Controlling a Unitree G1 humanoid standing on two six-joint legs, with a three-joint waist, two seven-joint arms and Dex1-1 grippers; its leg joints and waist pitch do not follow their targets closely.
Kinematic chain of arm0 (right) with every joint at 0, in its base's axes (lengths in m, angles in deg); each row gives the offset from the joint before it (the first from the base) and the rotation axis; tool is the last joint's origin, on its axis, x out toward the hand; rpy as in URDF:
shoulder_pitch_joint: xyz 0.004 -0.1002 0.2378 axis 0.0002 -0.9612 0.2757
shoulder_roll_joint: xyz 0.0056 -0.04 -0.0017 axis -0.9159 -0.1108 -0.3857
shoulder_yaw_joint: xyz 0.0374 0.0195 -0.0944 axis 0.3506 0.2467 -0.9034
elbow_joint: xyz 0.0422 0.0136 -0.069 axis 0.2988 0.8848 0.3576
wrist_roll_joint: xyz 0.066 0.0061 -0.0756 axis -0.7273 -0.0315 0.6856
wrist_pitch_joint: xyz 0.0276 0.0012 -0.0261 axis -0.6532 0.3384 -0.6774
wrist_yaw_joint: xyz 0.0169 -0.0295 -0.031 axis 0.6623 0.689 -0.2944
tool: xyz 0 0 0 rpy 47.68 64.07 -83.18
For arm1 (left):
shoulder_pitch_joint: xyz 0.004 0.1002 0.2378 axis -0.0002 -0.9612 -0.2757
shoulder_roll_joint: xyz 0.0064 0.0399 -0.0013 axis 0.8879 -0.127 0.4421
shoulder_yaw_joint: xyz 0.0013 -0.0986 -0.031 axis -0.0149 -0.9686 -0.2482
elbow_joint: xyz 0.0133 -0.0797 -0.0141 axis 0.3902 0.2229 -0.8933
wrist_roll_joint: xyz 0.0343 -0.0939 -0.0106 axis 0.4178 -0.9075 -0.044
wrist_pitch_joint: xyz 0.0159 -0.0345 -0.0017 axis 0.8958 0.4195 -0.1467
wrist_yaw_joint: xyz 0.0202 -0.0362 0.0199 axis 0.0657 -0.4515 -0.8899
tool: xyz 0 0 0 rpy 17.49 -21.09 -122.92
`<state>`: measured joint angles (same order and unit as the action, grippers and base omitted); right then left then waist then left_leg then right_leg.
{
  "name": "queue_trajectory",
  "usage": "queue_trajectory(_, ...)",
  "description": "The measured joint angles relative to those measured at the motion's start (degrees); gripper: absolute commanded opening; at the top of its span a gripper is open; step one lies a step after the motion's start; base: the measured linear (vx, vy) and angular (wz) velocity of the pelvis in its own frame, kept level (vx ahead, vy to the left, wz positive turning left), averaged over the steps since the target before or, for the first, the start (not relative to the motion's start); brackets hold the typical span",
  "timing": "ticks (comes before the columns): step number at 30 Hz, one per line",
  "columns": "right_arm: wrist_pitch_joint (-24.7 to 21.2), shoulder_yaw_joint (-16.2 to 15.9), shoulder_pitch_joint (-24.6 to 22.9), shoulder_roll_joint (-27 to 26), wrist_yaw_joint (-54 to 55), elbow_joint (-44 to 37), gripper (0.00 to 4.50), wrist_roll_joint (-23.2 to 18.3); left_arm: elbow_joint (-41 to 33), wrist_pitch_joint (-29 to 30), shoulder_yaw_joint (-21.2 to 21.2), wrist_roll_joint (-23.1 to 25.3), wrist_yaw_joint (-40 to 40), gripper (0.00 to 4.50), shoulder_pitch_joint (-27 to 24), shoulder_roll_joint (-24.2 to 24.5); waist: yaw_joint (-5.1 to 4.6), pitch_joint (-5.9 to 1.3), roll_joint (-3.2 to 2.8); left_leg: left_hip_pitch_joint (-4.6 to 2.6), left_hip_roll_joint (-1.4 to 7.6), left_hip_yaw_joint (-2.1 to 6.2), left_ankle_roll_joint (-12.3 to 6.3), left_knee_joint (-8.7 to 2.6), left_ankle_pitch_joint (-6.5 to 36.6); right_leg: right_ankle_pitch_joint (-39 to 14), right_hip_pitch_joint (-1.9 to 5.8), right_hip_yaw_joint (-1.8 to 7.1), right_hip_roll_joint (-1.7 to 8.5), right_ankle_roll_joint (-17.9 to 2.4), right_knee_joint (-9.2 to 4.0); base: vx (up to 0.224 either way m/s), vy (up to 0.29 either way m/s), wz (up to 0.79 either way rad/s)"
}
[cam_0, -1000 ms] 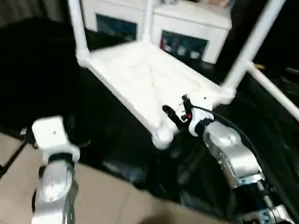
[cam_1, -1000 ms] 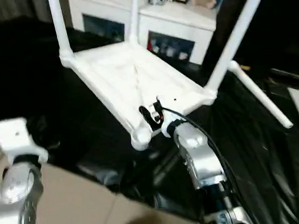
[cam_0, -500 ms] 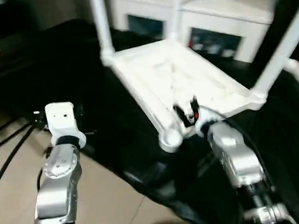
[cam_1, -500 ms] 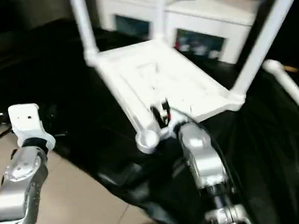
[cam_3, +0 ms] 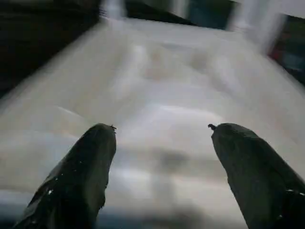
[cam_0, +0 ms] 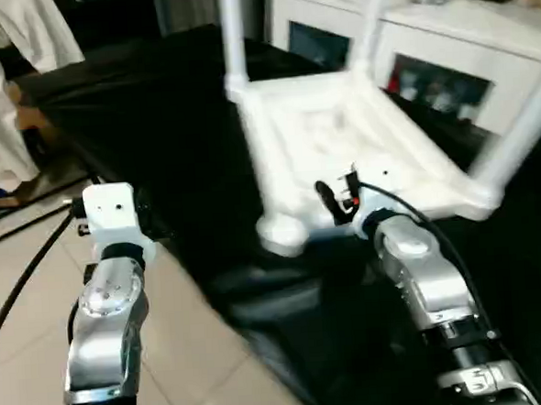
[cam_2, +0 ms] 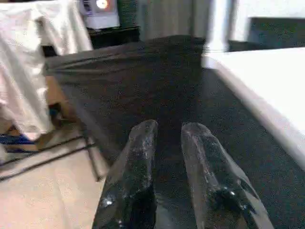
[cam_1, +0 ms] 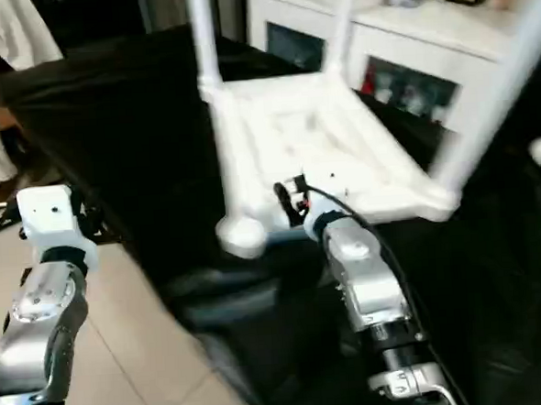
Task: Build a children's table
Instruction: Move to table
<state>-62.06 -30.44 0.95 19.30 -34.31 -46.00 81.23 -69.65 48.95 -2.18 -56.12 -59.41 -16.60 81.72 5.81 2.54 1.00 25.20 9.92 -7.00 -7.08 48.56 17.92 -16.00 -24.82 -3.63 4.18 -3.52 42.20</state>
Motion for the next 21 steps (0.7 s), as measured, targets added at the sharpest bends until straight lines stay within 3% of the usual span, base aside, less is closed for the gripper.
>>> queue_trajectory(1, -0.1, 0.6, 0.0, 0.1, 0.2, -0.1, 3.59, -0.2, -0.1, -0.1, 0.4, 0.0, 0.0, 1.11, 0.1, 0.0, -0.23, -0.24, 0.09, -0.51, -1.8, -0.4, -0.19, 1.27, 0.5, 0.6, 0.17, -0.53, -0.92, -0.7, -0.84, -0.09, -0.301, -0.01)
queue_trajectory(2, -0.2, 1.5, -0.1, 0.1, 0.3, -0.9, 3.59, -0.8, -0.1, -0.2, 0.4, 0.0, 0.0, 1.11, 0.6, 0.1, -0.81, -0.38, -0.24, -1.64, -3.74, -0.8, 0.65, 0.83, 1.4, 1.6, 0.32, -2.01, -2.16, -0.8, -2.1, -0.09, -0.301, -0.01)
queue_trajectory(3, -0.2, 2.0, -0.2, 0.2, 0.3, -1.5, 3.59, -0.9, -0.1, -0.3, 0.3, 0.0, 0.0, 1.11, 0.7, 0.3, -1.11, -0.53, -1.03, -2.67, -4.6, -1.01, 1.26, -1.16, 2.8, 2.3, 0.56, -3.13, -3.74, -1.0, -3.43, -0.085, -0.252, 0.01)
queue_trajectory(4, -0.4, 2.3, -0.4, 0.0, 0.3, -1.8, 3.59, -1.1, 0.0, -0.3, 0.1, 0.0, 0.0, 1.11, 0.7, 0.6, -1.13, -0.44, -2.01, -3.36, -4.19, -0.03, 3.97, -4.12, 4.3, 4.0, 1.1, -5.03, -5.55, -1.7, -5.94, -0.078, -0.245, -0.07)
queue_trajectory(5, -0.6, 2.2, -0.6, -0.4, 0.3, -1.8, 3.59, -1.3, 0.3, -0.3, -0.6, -0.3, 0.0, 1.11, 0.3, 0.4, -1.64, -0.48, -2.52, -3.63, -2.53, 0.64, 5.91, -5.01, 3.2, 3.7, 1.28, -6.38, -5.86, -0.4, -6.37, -0.078, -0.245, -0.07)
queue_trajectory(6, -1.0, 1.9, -0.7, -1.3, 0.2, -2.2, 3.59, -1.7, 0.7, -0.2, -1.3, -0.4, -0.1, 1.11, 0.2, 0.3, -2.16, -0.56, -2.86, -3.49, -1.41, 0.91, 6.57, -5.39, 2.5, 1.3, 0.2, -6.01, -5.29, 3.1, -1.98, -0.062, -0.229, -0.06)
queue_trajectory(7, -1.4, 1.0, -0.9, -2.1, -0.1, -2.8, 3.59, -2.2, 0.6, -0.1, -2.0, -0.4, -0.1, 1.11, 0.4, 0.5, -2.19, -0.89, -2.7, -3.06, -0.87, 0.88, 7.42, -6.1, 1.5, 0.1, -1.94, -3.75, -3.27, 4.6, 5.18, -0.078, -0.212, -0.01)
queue_trajectory(8, -1.5, 0.5, -0.9, -2.4, -0.3, -3.2, 3.59, -2.5, 0.4, -0.2, -2.3, -0.4, -0.1, 1.11, 0.4, 0.6, -2.09, -1.01, -2.5, -2.71, -0.71, 0.92, 7.71, -6.49, 0.9, 0.1, -2.1, -1.54, -1.48, 4.5, 5.47, -0.078, -0.212, -0.01)
queue_trajectory(9, -1.6, 0.4, -0.9, -2.4, -0.3, -3.8, 3.59, -2.8, 0.2, -0.1, -2.4, -0.4, -0.1, 1.11, 0.4, 0.6, -1.86, -1.39, -1.85, -1.95, -0.92, 0.72, 7.56, -6.52, 0.4, 0.5, -1.63, 0.67, 0.38, 4.3, 2.15, -0.097, -0.22, -0.04)
queue_trajectory(10, -2.0, 0.6, -0.6, -2.1, -0.3, -4.3, 3.59, -3.1, 0.0, -0.2, -2.5, -0.4, -0.1, 1.11, 0.4, 0.4, -1.13, -1.36, -0.86, -0.93, -1.27, 0.43, 7.49, -5.93, 0.1, 0.9, -1.33, 2.66, 2.46, 7.9, -1.1, -0.097, -0.202, -0.17)
queue_trajectory(11, -2.6, 0.7, -1.1, -1.9, -0.2, -4.0, 3.59, -3.1, 0.2, -0.1, -2.4, -0.4, -0.1, 1.11, 0.1, 0.2, -0.6, -0.99, -0.7, -0.81, -1.38, 0.96, 6.55, -6.76, -0.4, 1.0, -1.4, 2.69, 1.98, 7.6, -1.06, -0.097, -0.202, -0.17)
queue_trajectory(12, -2.8, 1.2, -1.8, -1.4, -0.2, -3.9, 3.59, -3.0, 0.5, 0.0, -1.7, -0.5, -0.1, 1.11, 0.0, -0.2, -0.4, -0.9, -0.55, -1.17, -1.6, 1.2, 5.98, -8.15, -1.3, 1.3, -1.42, 2.52, 1.94, 7.1, -1.4, -0.11, -0.224, -0.12)
queue_trajectory(13, -3.3, 1.9, -2.1, -1.3, -0.1, -3.9, 3.59, -3.1, 0.4, 0.0, -1.0, -0.6, -0.1, 1.11, 0.0, -0.3, -0.44, -0.78, -0.67, -1.94, -1.44, 1.19, 8.01, -9.88, -2.7, 2.0, -1.42, 2.53, 1.39, 6.5, -1.85, -0.128, -0.21, -0.05)
queue_trajectory(16, -3.8, 2.7, -2.1, -1.3, 0.1, -4.0, 3.59, -3.1, -0.1, 0.0, -1.0, -0.7, -0.1, 1.11, 0.0, 0.1, -1.07, -0.78, -0.98, -3.15, -0.51, 1.22, 12.47, -12.54, -5.0, 3.5, -0.95, 2.37, 0.32, 5.5, -3.59, -0.133, -0.133, -0.1)
queue_trajectory(18, -4.1, 2.6, -2.1, -1.8, 0.3, -4.1, 3.59, -3.2, -0.1, 0.0, -1.1, -0.7, -0.1, 1.11, -0.2, 0.3, -1.24, -0.75, -1.05, -3.11, 0.05, 1.07, 13.15, -12.89, -5.4, 3.7, -0.85, 1.95, 0.08, 5.4, -4.29, -0.13, -0.047, -0.08)
queue_trajectory(21, -4.6, 2.5, -2.1, -3.0, 0.6, -4.1, 3.59, -4.4, -0.1, 0.7, -1.1, -0.6, 0.9, 1.11, -1.6, 0.9, -1.97, -0.5, -1.37, -3.3, 0.49, 1.09, 13.11, -13.01, -5.5, 4.0, -0.06, 1.14, 0.08, 5.0, -5.77, -0.109, 0.013, -0.03)
